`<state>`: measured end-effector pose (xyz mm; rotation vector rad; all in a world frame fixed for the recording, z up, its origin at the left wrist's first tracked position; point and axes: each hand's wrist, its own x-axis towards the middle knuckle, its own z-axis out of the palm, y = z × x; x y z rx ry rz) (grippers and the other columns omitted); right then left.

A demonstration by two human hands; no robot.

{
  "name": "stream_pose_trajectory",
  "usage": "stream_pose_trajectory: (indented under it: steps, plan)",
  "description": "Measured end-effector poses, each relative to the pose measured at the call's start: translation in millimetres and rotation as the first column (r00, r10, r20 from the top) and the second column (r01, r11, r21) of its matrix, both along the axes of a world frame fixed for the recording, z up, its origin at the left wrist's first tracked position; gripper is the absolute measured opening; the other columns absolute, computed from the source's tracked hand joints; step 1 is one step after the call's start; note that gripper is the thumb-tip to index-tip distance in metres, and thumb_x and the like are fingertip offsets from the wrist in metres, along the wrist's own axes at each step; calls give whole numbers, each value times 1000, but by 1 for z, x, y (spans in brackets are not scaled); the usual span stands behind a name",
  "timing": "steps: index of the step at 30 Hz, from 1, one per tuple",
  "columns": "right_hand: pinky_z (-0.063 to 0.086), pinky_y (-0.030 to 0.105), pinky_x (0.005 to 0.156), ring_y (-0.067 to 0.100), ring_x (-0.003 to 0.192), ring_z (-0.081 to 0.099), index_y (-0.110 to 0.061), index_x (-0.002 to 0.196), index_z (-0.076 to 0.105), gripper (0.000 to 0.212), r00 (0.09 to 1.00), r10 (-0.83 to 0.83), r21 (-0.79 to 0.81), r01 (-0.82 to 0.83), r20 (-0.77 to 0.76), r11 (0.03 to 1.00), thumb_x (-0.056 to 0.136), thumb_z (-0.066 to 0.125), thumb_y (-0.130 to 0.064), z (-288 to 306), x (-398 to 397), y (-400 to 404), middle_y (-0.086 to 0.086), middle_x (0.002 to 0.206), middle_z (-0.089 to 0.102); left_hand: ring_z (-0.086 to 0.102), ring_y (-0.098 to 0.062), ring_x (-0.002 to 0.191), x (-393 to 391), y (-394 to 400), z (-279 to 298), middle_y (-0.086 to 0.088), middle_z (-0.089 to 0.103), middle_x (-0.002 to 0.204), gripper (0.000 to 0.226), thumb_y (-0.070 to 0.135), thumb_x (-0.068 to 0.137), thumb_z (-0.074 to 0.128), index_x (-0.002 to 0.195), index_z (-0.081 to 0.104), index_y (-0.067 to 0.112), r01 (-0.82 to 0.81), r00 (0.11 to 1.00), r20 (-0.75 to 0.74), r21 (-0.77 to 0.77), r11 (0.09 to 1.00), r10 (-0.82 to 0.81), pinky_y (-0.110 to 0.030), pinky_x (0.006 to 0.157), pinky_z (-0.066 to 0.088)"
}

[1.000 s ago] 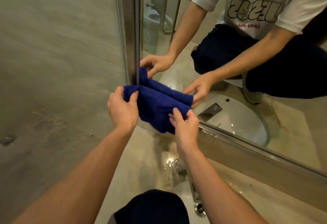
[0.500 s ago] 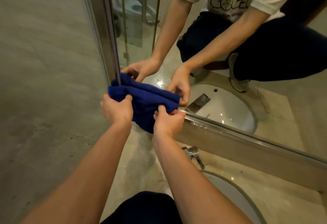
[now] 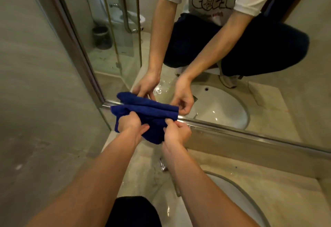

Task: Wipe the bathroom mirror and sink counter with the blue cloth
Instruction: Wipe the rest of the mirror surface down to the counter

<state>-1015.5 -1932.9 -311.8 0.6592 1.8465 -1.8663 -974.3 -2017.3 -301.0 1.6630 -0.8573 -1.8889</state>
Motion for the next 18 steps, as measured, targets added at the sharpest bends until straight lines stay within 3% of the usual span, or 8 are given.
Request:
stream_pose_trajectory:
  steps: [4, 9, 18]
  plan:
    - [56, 38, 72, 26, 78, 66, -13, 76, 58, 18, 999, -52, 1, 52, -13, 999, 78, 74, -6, 3, -24, 43, 8, 82, 68, 60, -36, 109, -23, 39, 5, -12, 56, 121, 19, 14, 102, 44, 121, 48, 17, 60, 997, 39, 8, 998, -60, -41, 74, 59]
    - [49, 31, 56, 18, 61, 59, -11, 76, 54, 20, 995, -101, -24, 101, 13, 995, 79, 72, -2, 12, -54, 98, 7, 69, 62, 63, -32, 100, -50, 93, 8, -11, 58, 110, 12, 10, 101, 44, 110, 46, 18, 131, 991, 36, 17, 991, -132, -43, 78, 60]
    - [48, 21, 45, 15, 57, 56, -4, 89, 57, 19, 979, -203, -45, 204, 37, 978, 78, 73, -2, 11, -123, 210, 10, 75, 60, 71, -30, 82, -109, 204, 7, -15, 65, 103, 9, 11, 100, 47, 107, 53, 12, 240, 970, 39, 3, 971, -240, -43, 80, 61]
